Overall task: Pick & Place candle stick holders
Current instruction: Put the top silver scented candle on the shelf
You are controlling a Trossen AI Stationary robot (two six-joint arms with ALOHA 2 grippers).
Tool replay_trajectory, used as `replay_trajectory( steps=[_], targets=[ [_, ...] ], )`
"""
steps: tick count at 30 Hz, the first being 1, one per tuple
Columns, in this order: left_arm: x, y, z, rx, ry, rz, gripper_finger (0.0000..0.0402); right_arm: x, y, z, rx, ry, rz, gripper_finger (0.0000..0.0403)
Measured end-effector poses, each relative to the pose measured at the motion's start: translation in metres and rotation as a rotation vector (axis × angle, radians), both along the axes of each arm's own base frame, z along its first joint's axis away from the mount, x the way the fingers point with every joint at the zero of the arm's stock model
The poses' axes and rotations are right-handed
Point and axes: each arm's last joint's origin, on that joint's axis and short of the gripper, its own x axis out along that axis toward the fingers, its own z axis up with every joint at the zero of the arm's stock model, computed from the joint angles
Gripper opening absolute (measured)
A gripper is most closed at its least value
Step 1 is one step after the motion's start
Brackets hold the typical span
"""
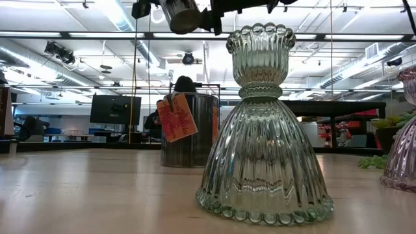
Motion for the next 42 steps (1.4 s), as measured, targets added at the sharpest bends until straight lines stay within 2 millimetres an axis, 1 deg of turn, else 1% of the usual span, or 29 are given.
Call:
replay_trajectory(
  steps=[5,11,19,25,28,31,36,39,42],
  targets=[
    [0.003,0.002,-0.003,0.005,0.012,-0.01,0.0,0.003,-0.001,-0.006,0.005,0.015,-0.017,0.0372],
    [0.004,0.002,-0.002,0.015,0.008,-0.013,0.0,0.004,-0.002,-0.006,0.009,0.014,-0.039,0.033],
    [0.004,0.003,-0.003,0.024,0.009,-0.017,0.0,0.004,-0.001,-0.005,0.113,0.003,-0.027,0.033],
    [0.004,0.004,-0.003,0.056,0.021,0.017,0.0005,0.003,-0.001,-0.005,0.117,0.007,-0.015,0.033],
    [0.004,0.006,-0.001,0.078,0.016,0.036,0.0011,-0.002,0.0,0.0,0.11,0.01,-0.015,0.033],
    [0.003,0.009,0.003,0.116,-0.019,0.039,0.0015,-0.011,-0.001,0.009,0.075,0.028,-0.036,0.033],
    [-0.006,0.017,0.016,0.193,-0.101,0.1,0.0013,-0.038,0.0,0.029,0.022,0.075,-0.119,0.033],
    [-0.015,0.02,0.023,0.222,-0.141,0.133,0.0011,-0.059,0.002,0.042,-0.01,0.115,-0.173,0.033],
    [-0.024,0.024,0.025,0.234,-0.138,0.175,0.0012,-0.088,0.004,0.058,-0.052,0.152,-0.267,0.033]
  ],
)
